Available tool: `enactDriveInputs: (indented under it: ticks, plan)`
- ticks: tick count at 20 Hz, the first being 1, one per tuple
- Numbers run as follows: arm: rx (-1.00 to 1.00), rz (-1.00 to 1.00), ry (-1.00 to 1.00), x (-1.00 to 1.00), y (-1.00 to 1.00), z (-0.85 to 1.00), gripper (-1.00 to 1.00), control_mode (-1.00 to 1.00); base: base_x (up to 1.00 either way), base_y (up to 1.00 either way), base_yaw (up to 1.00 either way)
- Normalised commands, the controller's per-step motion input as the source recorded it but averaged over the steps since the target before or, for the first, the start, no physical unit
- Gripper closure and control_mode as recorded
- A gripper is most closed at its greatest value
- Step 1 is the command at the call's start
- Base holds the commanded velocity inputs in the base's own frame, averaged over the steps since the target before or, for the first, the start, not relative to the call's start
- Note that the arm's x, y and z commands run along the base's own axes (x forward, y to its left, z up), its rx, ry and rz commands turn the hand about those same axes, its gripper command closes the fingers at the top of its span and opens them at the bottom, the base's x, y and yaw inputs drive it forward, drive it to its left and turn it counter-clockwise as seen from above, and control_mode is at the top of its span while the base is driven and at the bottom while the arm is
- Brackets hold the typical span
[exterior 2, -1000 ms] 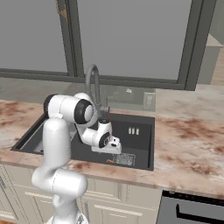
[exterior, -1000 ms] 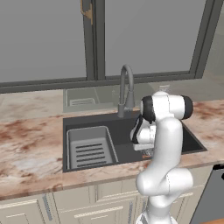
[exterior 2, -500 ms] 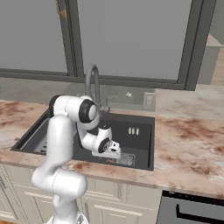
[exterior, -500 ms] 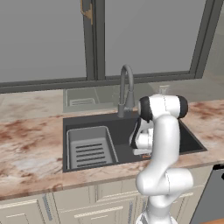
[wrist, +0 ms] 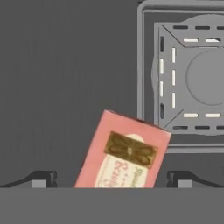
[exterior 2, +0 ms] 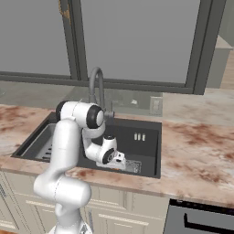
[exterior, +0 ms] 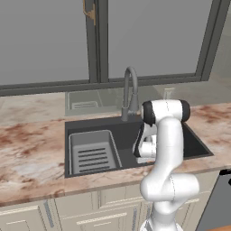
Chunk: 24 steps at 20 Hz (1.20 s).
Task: Pick up the bar soap and dish brush from the sink, and place them back in the cabinet, and close the cabinet doors.
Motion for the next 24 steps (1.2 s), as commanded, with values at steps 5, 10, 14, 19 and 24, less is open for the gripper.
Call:
enactDriveInputs:
  ticks: [5, 10, 14, 19, 24]
  plan:
    - [0.00, 0.00, 0.01, 0.02, 0.00, -0.22, -1.00, -1.00, 0.00, 0.00, 0.00]
    - [0.00, 0.00, 0.01, 0.00, 0.00, -0.22, -1.00, -1.00, 0.00, 0.00, 0.00]
    - [0.01, 0.00, 0.00, 0.00, 0.00, -0.23, -1.00, -1.00, 0.00, 0.00, 0.00]
    - [0.00, 0.00, 0.00, 0.00, 0.00, -0.12, -1.00, -1.00, 0.00, 0.00, 0.00]
    - [0.00, 0.00, 0.00, 0.00, 0.00, 0.00, 1.00, -1.00, 0.00, 0.00, 0.00]
